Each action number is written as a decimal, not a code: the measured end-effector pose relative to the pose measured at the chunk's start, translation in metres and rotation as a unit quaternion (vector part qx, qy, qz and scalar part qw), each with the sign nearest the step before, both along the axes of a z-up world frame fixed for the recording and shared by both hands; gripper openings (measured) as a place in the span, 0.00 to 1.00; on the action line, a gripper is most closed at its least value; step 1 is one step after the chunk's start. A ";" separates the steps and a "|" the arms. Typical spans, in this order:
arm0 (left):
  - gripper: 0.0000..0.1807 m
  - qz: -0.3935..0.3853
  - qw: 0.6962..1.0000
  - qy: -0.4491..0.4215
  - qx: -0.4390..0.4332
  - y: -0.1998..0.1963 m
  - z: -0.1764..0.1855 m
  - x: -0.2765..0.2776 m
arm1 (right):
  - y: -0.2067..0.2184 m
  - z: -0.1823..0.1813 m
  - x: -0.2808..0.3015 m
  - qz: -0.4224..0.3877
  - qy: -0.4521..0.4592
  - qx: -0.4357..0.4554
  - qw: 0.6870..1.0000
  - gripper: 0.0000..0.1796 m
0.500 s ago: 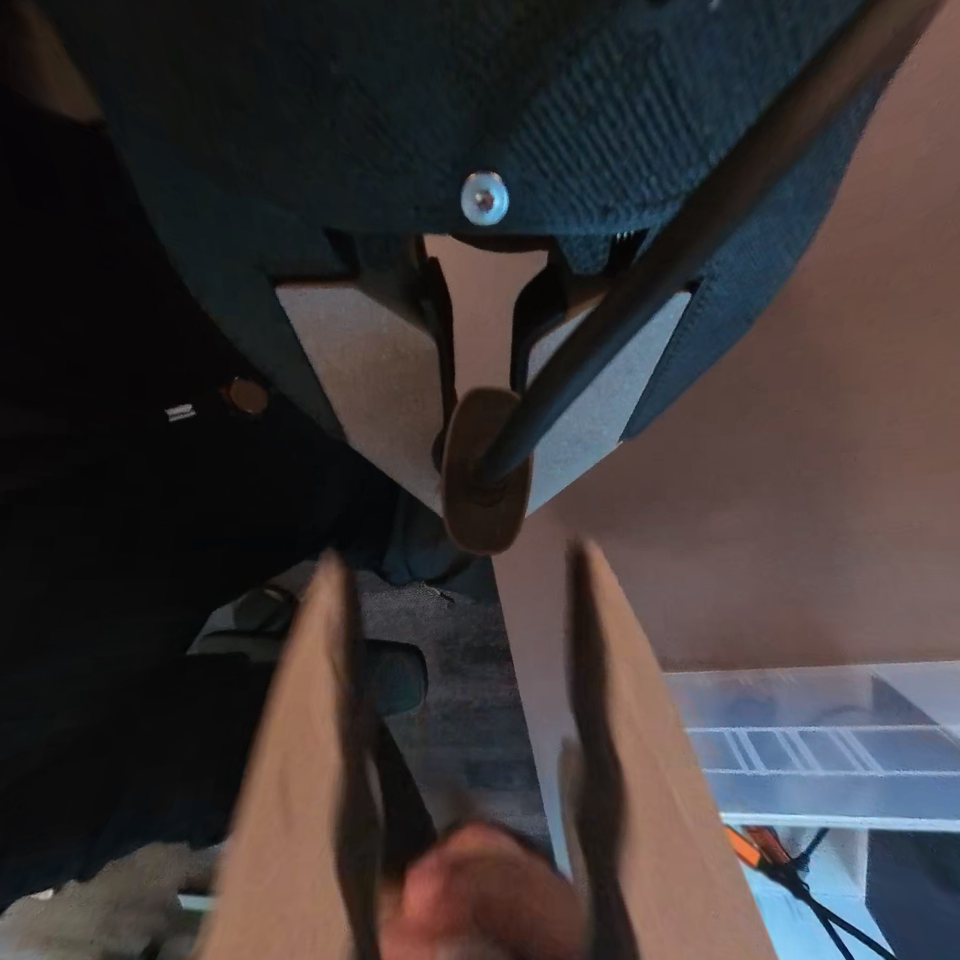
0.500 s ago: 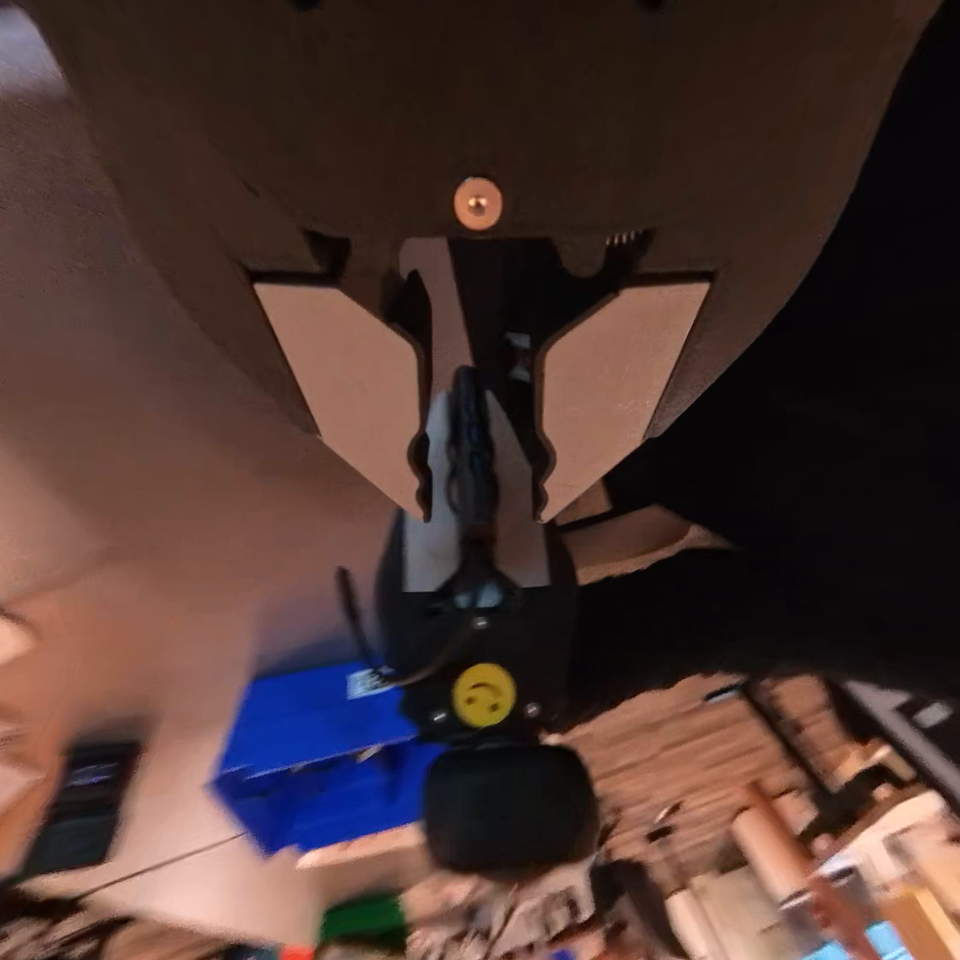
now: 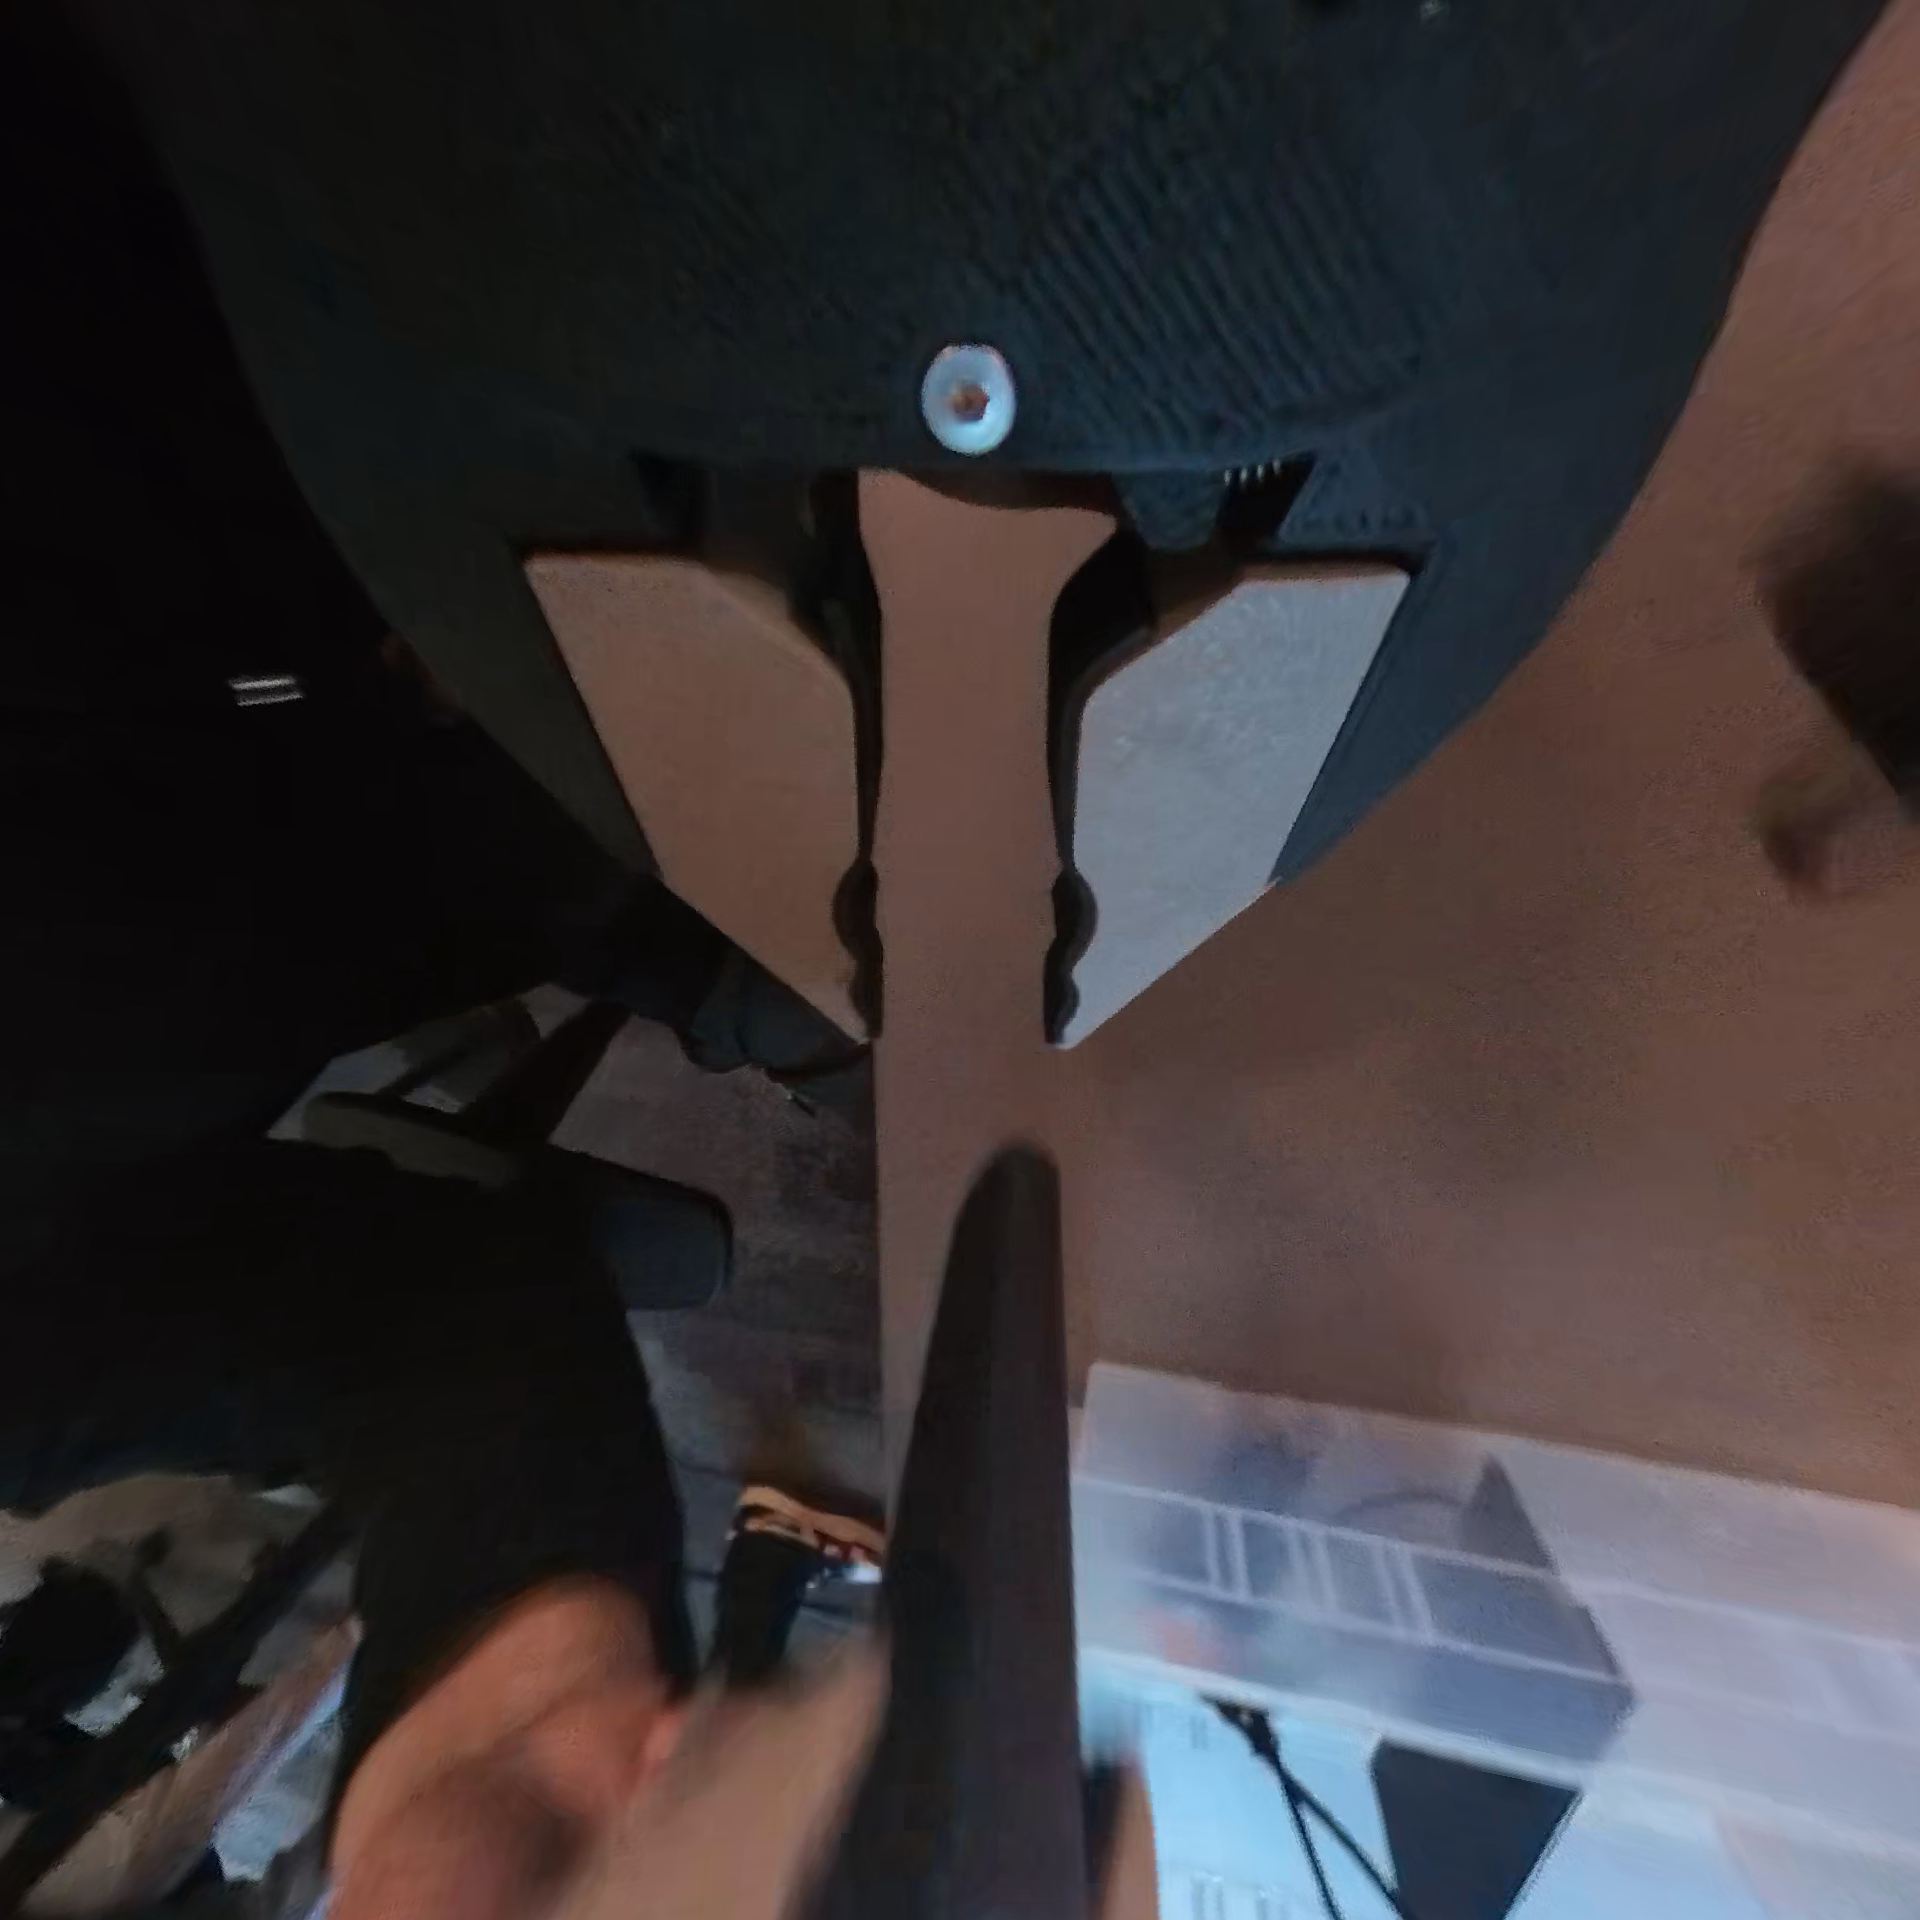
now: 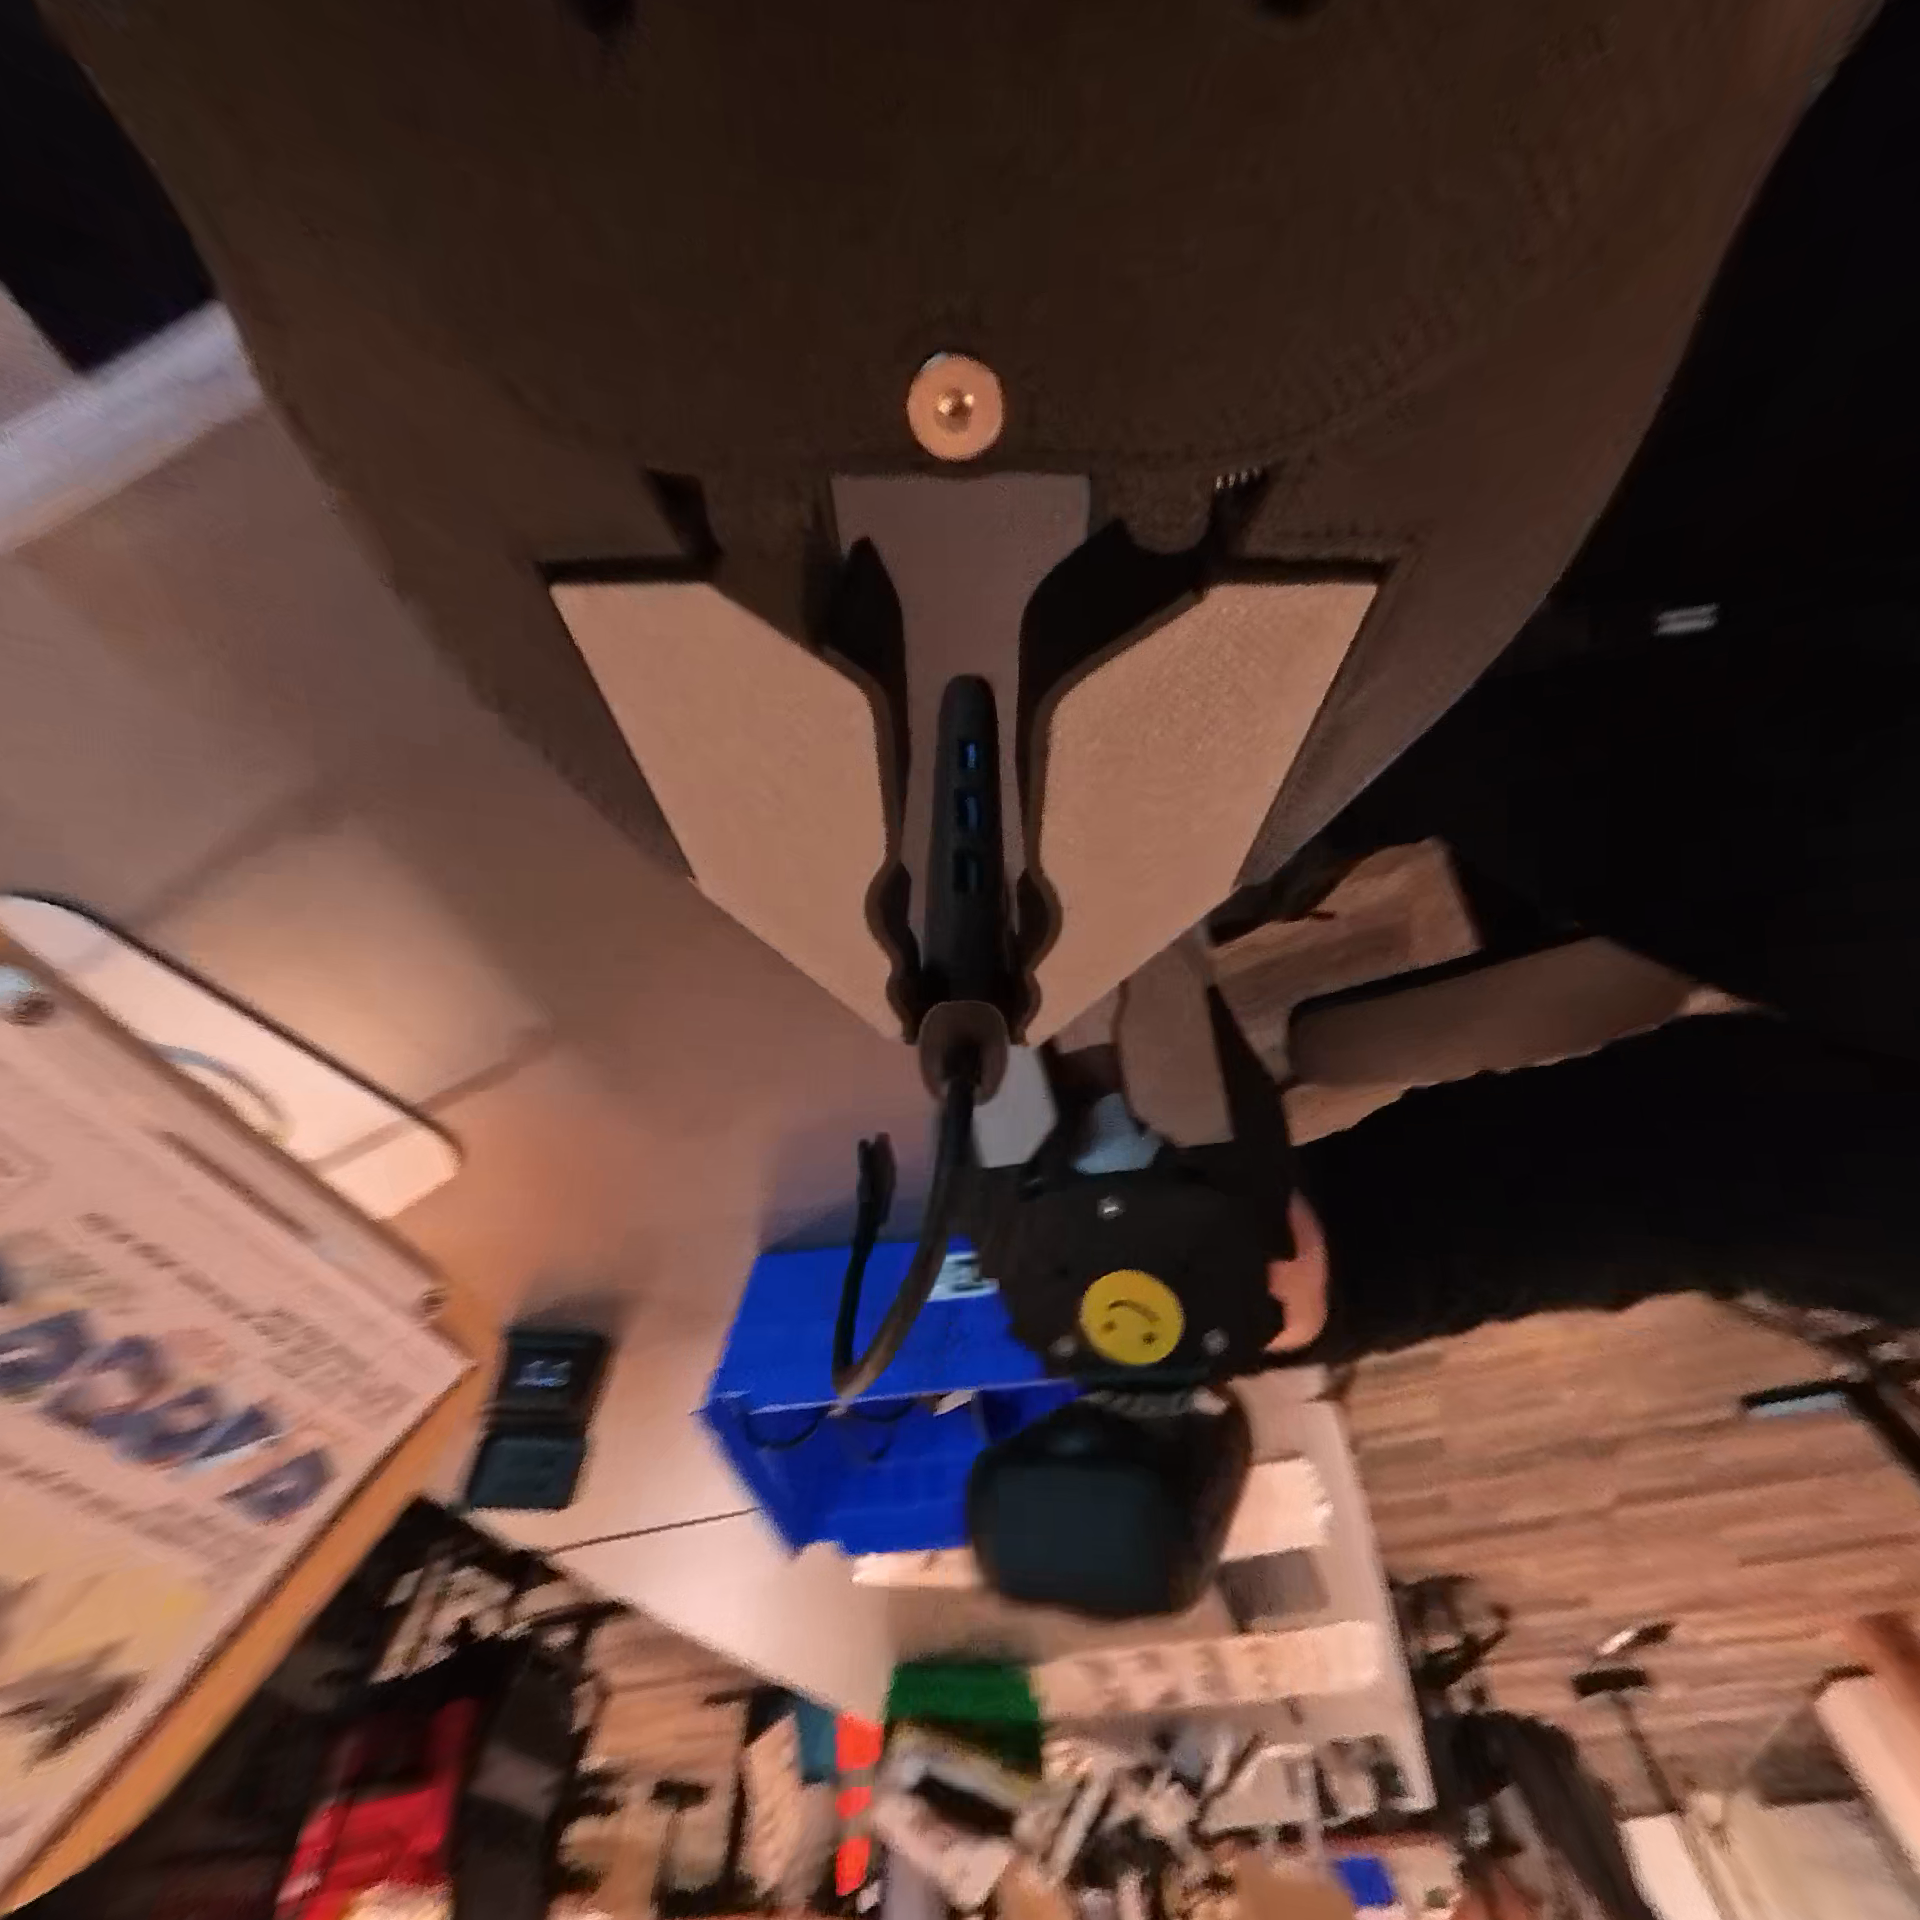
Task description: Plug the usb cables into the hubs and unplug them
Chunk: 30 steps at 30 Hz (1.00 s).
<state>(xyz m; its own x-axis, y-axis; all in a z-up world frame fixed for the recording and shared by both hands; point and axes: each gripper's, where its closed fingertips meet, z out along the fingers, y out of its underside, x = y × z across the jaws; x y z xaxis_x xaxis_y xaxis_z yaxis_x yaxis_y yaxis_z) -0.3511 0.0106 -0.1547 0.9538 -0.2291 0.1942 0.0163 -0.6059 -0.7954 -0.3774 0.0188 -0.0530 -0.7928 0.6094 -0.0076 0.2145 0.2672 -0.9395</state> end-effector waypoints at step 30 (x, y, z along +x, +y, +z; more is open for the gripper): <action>0.09 0.201 0.947 0.130 0.213 -0.002 -0.009 -0.087 | 0.207 0.106 -0.058 -0.371 0.188 -0.032 0.909 0.07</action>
<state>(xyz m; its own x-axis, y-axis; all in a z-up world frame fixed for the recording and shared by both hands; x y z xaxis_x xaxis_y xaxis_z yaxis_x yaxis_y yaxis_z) -0.4377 0.0090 -0.1642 0.9835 0.1583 -0.0879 -0.0525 -0.2155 -0.9751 -0.4356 0.2259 0.0526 -0.1174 0.9853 0.1244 -0.0250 0.1222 -0.9922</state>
